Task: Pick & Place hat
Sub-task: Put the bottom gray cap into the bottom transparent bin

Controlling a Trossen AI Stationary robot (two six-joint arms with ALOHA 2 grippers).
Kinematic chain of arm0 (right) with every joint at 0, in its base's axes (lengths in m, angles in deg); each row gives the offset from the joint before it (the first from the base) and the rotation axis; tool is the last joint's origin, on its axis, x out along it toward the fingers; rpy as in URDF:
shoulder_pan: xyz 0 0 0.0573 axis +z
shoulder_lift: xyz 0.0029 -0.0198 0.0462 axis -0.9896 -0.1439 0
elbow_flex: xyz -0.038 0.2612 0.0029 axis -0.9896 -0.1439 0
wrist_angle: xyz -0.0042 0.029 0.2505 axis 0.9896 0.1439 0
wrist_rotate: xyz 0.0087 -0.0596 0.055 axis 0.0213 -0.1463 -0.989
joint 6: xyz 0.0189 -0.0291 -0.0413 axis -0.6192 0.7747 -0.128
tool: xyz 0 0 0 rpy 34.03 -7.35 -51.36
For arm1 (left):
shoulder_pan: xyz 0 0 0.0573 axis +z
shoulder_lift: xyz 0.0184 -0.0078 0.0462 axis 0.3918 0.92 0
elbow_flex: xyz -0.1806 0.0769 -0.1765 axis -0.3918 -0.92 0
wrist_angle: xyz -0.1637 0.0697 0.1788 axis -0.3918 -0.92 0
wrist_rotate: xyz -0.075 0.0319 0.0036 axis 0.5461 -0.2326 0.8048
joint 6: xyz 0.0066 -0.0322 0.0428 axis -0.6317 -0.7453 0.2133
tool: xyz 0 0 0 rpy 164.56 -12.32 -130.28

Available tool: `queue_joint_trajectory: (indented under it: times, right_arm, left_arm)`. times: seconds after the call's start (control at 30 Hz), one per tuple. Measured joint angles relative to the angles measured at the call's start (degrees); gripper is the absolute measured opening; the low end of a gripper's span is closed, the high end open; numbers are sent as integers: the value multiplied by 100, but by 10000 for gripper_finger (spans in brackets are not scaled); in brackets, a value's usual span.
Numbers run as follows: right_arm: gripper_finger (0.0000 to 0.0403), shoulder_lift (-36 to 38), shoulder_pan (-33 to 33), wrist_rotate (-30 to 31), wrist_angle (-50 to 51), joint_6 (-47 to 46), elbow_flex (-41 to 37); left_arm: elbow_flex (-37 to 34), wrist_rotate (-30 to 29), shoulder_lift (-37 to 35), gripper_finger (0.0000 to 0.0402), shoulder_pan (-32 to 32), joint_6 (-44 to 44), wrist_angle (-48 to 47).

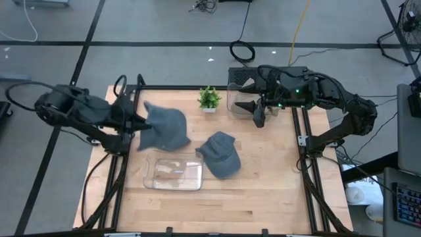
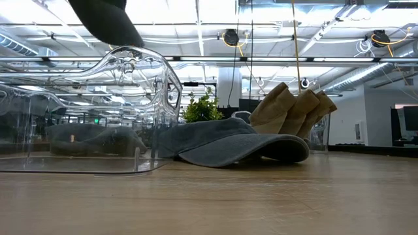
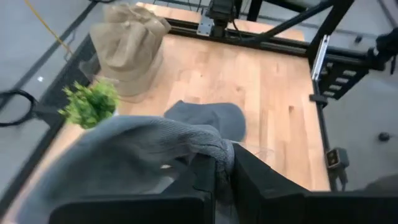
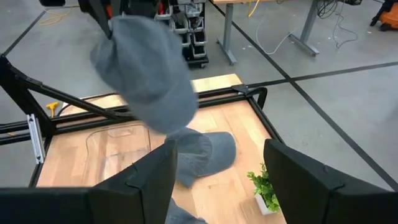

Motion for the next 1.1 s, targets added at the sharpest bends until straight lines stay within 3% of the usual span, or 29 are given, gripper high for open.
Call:
queue_joint_trajectory:
  times: [0.2,0.4,0.67,1.1]
  right_arm:
    - [229,0,0,240,271,-5,0]
    - [228,-2,0,560,457,28,0]
    - [229,-2,0,1044,486,291,0]
    - [228,-2,-42,1047,521,454,0]
  left_arm:
    - [-1507,-49,-774,24,-394,-1271,901]
    - [-2487,-238,-939,24,-916,-1862,1138]
    - [-3042,-301,-932,24,-1491,-2584,1618]
    - [-3720,-893,-958,24,-2596,-4039,1820]
